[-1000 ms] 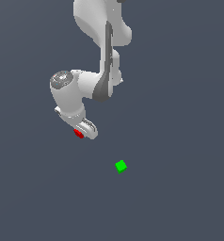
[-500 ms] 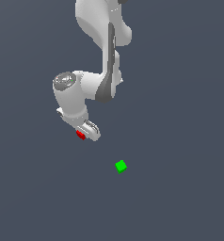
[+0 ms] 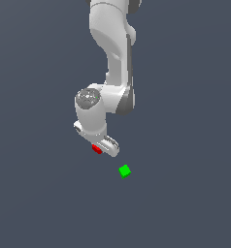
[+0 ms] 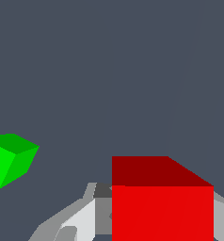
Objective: Stack the red cube on top of the green cube.
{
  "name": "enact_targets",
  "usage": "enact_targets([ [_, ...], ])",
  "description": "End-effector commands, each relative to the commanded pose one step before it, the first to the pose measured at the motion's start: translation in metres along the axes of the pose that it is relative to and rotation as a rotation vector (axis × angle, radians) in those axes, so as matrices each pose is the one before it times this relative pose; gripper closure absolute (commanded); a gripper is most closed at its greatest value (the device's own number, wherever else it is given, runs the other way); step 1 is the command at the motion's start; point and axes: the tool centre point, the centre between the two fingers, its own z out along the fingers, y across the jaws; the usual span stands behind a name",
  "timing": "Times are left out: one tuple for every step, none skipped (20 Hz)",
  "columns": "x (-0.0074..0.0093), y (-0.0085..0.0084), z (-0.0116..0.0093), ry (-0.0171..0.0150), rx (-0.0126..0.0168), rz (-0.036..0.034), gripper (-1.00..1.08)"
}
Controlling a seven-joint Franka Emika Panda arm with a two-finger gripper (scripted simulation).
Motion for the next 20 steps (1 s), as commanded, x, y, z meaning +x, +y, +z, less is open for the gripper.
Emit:
enact_targets([
  [-0.00070, -0.02479, 0.00567, 0.00042, 0.00057, -0.00005, 1.08],
  [-0.00013, -0.01005, 0.00243, 0.00000, 0.00000, 0.00000, 1.08],
  [-0.00009, -0.01013, 0.00244, 0.00000, 0.00000, 0.00000, 1.08],
  [-0.00004, -0.00983, 0.00236, 0.00000, 0.00000, 0.00000, 1.08],
  [0.00000, -0.00940, 0.00225, 0.00000, 0.00000, 0.00000, 1.08],
  [0.00004, -0.00900, 0.00215, 0.00000, 0.00000, 0.00000, 1.08],
  [0.00008, -0.00853, 0.00203, 0.00000, 0.00000, 0.00000, 1.08],
  [0.00011, -0.00780, 0.00185, 0.00000, 0.00000, 0.00000, 1.08],
  [0.00013, -0.00711, 0.00168, 0.00000, 0.00000, 0.00000, 1.08],
  [0.00005, -0.00666, 0.00190, -0.00027, -0.00056, -0.00029, 1.08],
  [0.00018, -0.00585, 0.00136, 0.00000, 0.00000, 0.00000, 1.08],
  [0.00020, -0.00528, 0.00122, 0.00000, 0.00000, 0.00000, 1.08],
  [0.00021, -0.00477, 0.00110, 0.00000, 0.00000, 0.00000, 1.08],
  [0.00021, -0.00430, 0.00099, 0.00000, 0.00000, 0.00000, 1.08],
  [0.00020, -0.00386, 0.00088, 0.00000, 0.00000, 0.00000, 1.08],
  [0.00020, -0.00344, 0.00078, 0.00000, 0.00000, 0.00000, 1.08],
  [0.00007, -0.00321, 0.00079, 0.00028, -0.00058, -0.00024, 1.08],
  [0.00019, -0.00264, 0.00059, 0.00000, 0.00000, 0.00000, 1.08],
  [0.00019, -0.00226, 0.00050, 0.00000, 0.00000, 0.00000, 1.08],
  [0.00019, -0.00189, 0.00041, 0.00000, 0.00000, 0.00000, 1.08],
])
